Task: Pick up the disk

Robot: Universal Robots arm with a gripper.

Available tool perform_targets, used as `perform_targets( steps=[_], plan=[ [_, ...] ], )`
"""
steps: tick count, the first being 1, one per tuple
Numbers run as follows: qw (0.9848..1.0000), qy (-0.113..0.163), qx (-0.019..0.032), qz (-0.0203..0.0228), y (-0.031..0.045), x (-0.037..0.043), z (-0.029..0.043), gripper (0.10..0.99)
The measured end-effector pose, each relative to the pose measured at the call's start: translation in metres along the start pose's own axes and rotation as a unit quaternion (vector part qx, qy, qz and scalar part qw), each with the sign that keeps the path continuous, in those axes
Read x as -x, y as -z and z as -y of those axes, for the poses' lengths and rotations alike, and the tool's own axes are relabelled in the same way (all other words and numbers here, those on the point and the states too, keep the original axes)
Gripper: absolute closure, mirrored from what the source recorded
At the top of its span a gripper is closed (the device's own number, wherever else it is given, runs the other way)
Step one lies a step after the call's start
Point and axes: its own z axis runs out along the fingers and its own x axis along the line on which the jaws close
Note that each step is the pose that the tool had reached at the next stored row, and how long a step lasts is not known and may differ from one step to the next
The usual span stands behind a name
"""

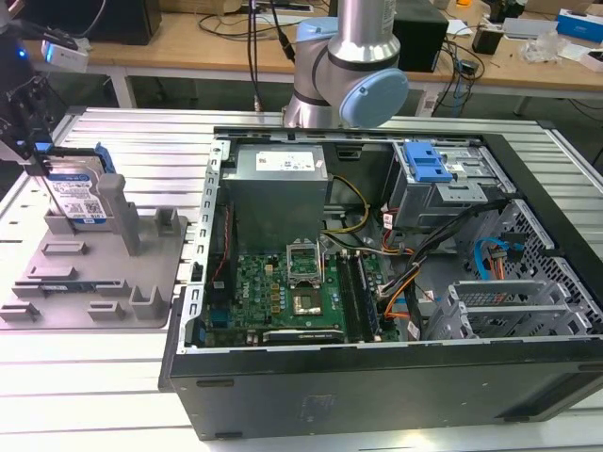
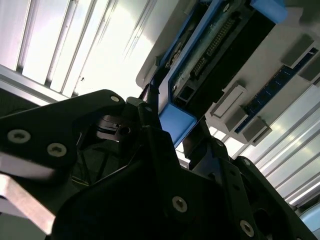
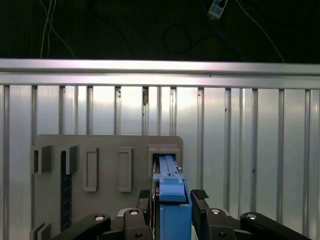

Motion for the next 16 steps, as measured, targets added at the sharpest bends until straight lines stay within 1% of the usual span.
perform_targets(
  steps=[6, 16],
  plan=[
    [1.0, -0.003, -0.0001, 0.0001, -0.0004, 0.0, 0.0016, 0.635],
    [1.0, -0.005, 0.0, 0.0001, -0.0031, -0.0007, 0.0019, 0.635]
  ],
)
